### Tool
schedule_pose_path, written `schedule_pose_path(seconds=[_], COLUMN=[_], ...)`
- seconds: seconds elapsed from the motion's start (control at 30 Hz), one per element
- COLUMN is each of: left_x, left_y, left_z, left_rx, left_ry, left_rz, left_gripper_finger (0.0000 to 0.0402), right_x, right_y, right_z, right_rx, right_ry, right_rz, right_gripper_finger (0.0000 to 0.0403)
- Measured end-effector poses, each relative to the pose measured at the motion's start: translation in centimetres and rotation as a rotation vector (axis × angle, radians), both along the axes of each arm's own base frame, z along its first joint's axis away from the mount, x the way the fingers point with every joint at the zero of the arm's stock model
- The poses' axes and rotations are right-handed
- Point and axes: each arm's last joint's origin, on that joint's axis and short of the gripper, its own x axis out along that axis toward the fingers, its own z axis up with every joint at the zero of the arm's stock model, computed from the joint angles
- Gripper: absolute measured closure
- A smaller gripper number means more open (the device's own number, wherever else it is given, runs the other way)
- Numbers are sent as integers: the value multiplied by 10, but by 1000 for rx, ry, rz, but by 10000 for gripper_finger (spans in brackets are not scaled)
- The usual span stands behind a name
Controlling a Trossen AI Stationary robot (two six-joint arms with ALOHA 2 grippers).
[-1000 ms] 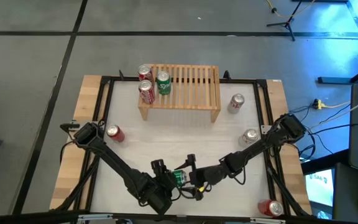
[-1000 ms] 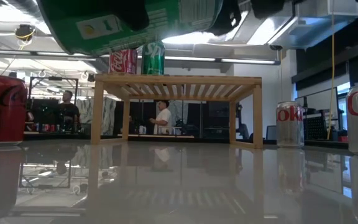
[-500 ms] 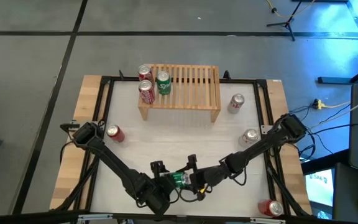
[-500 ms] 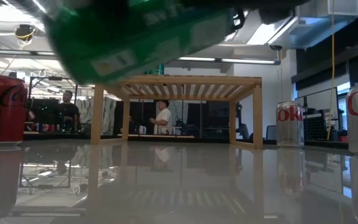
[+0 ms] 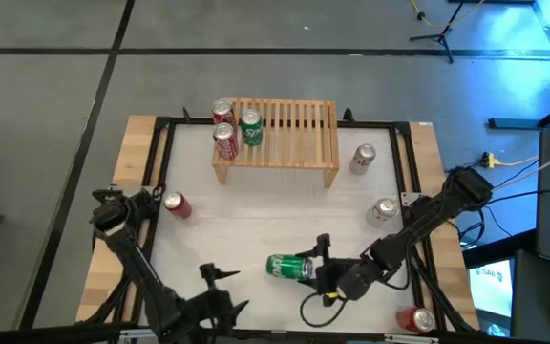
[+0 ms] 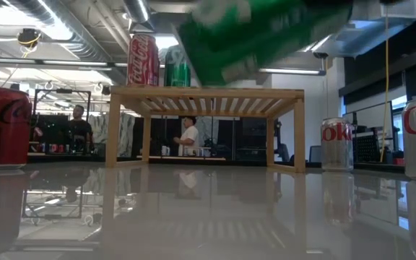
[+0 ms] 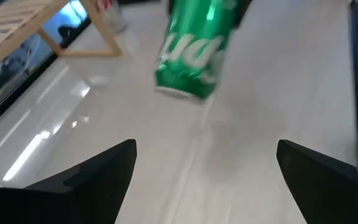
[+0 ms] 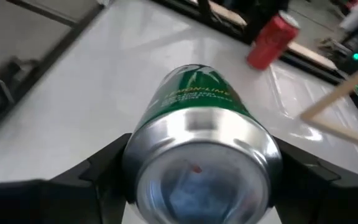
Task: Place canned beverage on shelf
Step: Put the green soda can on the shelf aligned with the other green soda can
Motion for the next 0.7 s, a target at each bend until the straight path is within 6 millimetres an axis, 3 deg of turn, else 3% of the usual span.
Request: schedule_pose_path(seconds=[0.17, 0.43, 0.7], left_x=[-7, 6, 24], left_y=[-1, 21, 24], left_z=[-33, -72, -69], left_rx=[6, -49, 12], left_ry=[-138, -274, -360], left_rz=[7, 88, 89], left_gripper_finger=[25, 25, 24], right_x=[-4, -3, -4], right_y=[-4, -2, 0], right_z=[-11, 2, 16], right_rx=[48, 106, 168], right_ry=[-64, -318, -470], right_rz=[-35, 42, 155], right_gripper_finger=[115, 115, 115])
